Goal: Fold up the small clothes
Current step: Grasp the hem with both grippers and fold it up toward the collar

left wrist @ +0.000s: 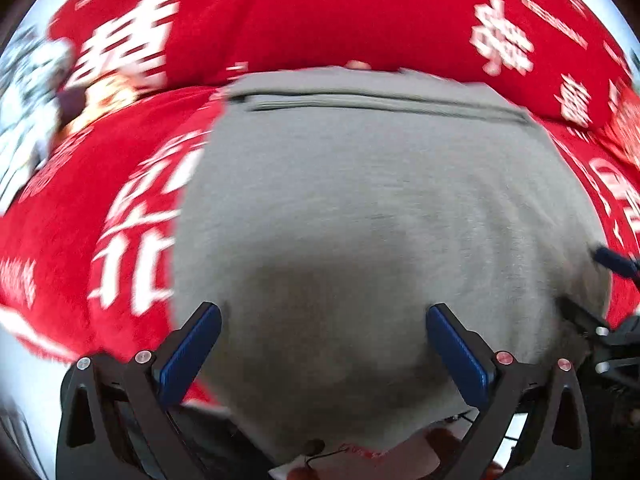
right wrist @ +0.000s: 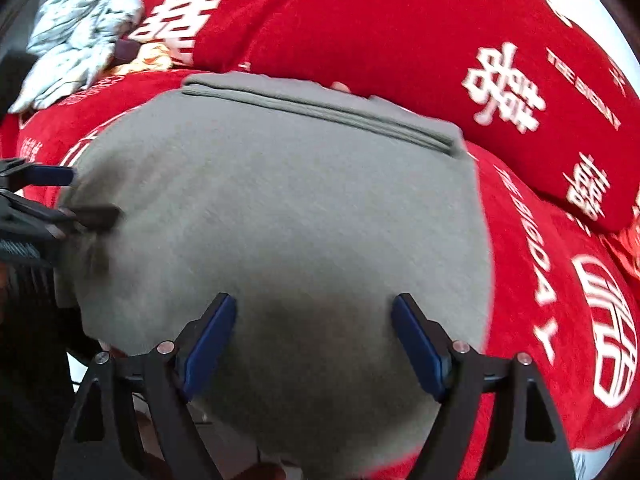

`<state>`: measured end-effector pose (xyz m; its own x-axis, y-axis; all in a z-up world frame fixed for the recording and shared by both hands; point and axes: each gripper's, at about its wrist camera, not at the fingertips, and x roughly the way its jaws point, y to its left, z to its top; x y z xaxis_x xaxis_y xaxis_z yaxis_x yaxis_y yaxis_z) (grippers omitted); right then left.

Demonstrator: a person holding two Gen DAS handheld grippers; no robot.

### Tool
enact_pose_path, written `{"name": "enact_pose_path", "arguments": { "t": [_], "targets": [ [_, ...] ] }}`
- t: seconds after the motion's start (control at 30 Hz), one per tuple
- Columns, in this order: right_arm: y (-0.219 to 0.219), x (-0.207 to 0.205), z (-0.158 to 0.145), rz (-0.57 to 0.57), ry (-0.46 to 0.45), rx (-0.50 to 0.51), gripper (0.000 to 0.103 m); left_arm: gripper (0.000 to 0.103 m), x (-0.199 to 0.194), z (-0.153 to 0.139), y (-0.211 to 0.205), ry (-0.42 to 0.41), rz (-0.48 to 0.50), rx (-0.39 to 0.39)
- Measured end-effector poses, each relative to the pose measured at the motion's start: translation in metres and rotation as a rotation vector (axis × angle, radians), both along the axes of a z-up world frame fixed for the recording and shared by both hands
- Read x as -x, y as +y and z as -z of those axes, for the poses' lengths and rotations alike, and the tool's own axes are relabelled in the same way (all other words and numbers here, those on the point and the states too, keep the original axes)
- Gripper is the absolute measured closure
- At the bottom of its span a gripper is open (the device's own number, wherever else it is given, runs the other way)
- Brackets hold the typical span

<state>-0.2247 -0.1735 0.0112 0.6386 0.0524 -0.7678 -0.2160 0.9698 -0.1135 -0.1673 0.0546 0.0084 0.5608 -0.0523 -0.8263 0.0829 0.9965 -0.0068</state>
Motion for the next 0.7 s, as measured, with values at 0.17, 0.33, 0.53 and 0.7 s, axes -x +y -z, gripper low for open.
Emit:
{"name": "enact_pose_path", "arguments": {
  "t": [0.17, 0.33, 0.53, 0.7],
  "targets": [
    [-0.045, 0.012, 0.005, 0.152, 0.064, -0.069, 0.020, 0.000, -0.002, 0.028, 0.042, 0.127, -0.155, 0.155],
    [-0.058, 0.018, 0.014, 0.187, 0.111, -0.127, 0.020, 0.000, -0.003, 0.033, 0.043, 0.155, -0.141, 0.206],
    [-0.058, 0.025, 0.021, 0.176, 0.147, -0.179, 0.019, 0.000, 0.004, 0.043, 0.043, 0.187, -0.126, 0.281],
    [-0.044, 0.028, 0.019, 0.133, 0.133, -0.139, 0.050, 0.011, 0.008, 0.037, 0.036, 0.167, -0.105, 0.268]
  ]
}}
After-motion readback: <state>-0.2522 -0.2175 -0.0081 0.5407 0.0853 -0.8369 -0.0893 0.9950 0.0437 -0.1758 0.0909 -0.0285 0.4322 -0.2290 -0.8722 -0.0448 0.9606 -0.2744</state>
